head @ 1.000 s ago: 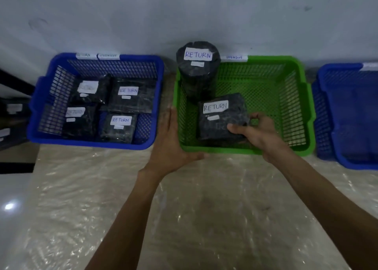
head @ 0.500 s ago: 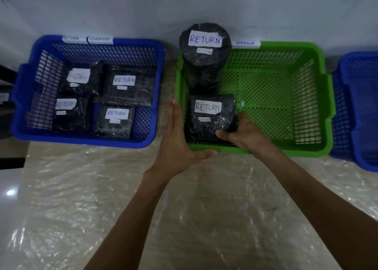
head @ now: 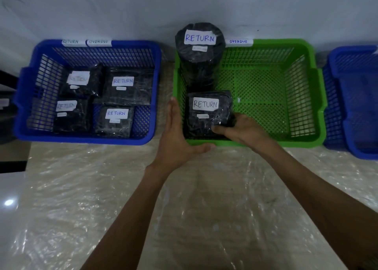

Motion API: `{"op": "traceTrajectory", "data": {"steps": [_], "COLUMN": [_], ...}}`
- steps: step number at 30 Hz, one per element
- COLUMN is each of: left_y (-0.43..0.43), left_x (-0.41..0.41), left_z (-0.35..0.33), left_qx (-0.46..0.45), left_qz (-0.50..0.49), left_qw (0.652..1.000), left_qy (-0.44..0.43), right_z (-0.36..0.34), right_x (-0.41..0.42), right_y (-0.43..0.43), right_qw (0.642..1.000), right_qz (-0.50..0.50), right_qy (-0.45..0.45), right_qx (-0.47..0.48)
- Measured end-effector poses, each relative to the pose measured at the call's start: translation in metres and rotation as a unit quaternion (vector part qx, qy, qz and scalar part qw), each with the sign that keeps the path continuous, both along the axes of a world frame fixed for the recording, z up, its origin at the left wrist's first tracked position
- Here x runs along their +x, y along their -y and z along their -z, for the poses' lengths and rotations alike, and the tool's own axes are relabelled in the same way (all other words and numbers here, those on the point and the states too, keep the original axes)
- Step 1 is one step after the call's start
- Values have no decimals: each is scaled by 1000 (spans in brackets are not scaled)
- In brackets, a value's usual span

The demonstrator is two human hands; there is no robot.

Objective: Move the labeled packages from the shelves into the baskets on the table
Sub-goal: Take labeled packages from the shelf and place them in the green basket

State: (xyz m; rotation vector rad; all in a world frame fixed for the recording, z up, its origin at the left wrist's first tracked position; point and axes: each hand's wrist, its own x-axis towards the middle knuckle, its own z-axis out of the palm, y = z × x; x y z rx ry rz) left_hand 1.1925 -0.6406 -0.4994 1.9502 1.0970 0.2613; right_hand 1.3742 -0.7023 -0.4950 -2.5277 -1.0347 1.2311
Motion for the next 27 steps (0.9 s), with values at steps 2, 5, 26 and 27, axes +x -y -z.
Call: {"op": "traceTrajectory", "data": {"steps": [2,5,26,27], "left_y": [1,3,195,206], "left_x": [-1,-6,-180,-194], "left_z": [-4,-13,-156,-165], "left_qx": [-8,16,125,123], "left_qz": [-3,-2,-108,-118], "left_qw": [1000,1000,983,982], "left_qy": [-5,-25,81,87], "right_z": [-6,-20,-156,-162], "right_x": [-4,-9,-160,-170], "right_y": [3,12,226,235], "right_qw": [1000,997,918,915], "right_qz": [4,6,-97,-112], "right_qy": [29,64,55,57], "right_qx": [2,34,381,384]}}
